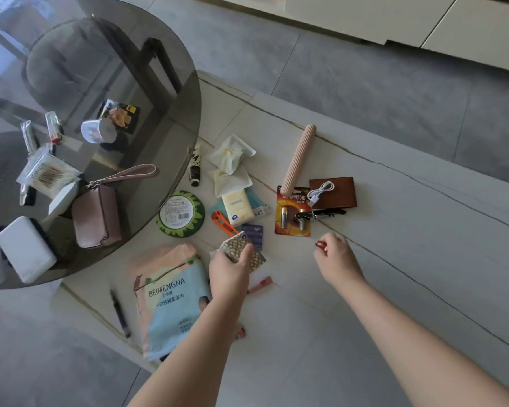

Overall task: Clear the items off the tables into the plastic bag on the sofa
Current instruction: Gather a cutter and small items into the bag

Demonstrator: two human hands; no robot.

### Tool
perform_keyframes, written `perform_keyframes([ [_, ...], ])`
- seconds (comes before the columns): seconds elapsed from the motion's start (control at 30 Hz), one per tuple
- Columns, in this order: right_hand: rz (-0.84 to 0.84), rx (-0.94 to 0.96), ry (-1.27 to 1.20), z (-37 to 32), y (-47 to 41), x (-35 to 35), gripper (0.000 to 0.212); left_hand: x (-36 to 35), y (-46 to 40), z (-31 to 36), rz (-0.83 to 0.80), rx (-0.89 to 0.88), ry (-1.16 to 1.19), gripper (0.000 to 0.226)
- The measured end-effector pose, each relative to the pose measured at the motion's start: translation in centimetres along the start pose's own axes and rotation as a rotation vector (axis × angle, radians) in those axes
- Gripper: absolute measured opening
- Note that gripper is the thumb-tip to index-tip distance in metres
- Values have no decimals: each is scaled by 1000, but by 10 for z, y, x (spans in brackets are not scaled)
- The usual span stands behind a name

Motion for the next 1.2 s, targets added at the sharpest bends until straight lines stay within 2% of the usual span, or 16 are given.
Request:
perform_keyframes([
  [0.17,25,159,167,-22,-35,26,39,-10,-15,18,2,60,77,51],
  [0.33,49,125,326,-28,-60,12,45,-20,-34,15,51,111,130,49],
  [0.47,100,59,390,-19,-53,0,32,-24,-35,13,42,78,175,48],
  [0.57,100,123,423,-15,-42,-3,19,-21,-36,12,43,80,159,46],
  [0.73,29,194,354,-13,-30,-5,20,-14,-40,22,32,27,161,38],
  [0.87,-22,204,333,-12,-24,-11,23,-13,-47,27,-21,56,257,63],
  [0.97,-39,183,333,-11,-19,-17,25,-13,-53,26,-50,86,331,95],
  [1.03,-73,145,296,-8,-16,-21,28,-14,-54,25,-63,107,330,105],
  [1.1,-110,116,253,-5,-13,-26,29,-17,-53,25,-94,113,341,89],
  [1.2,-152,81,150,-2,-8,-30,30,-21,-47,28,-121,76,332,44],
])
Point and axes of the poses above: each hand's wrist, its own y-axis away from the middle knuckle, its own x-axis out of the back of the hand, z = x × y, the point moved 5 cm from there along -y, towards the middle knuckle, and after that the axes turned 7 degrees about x, right-handed, at the moved point
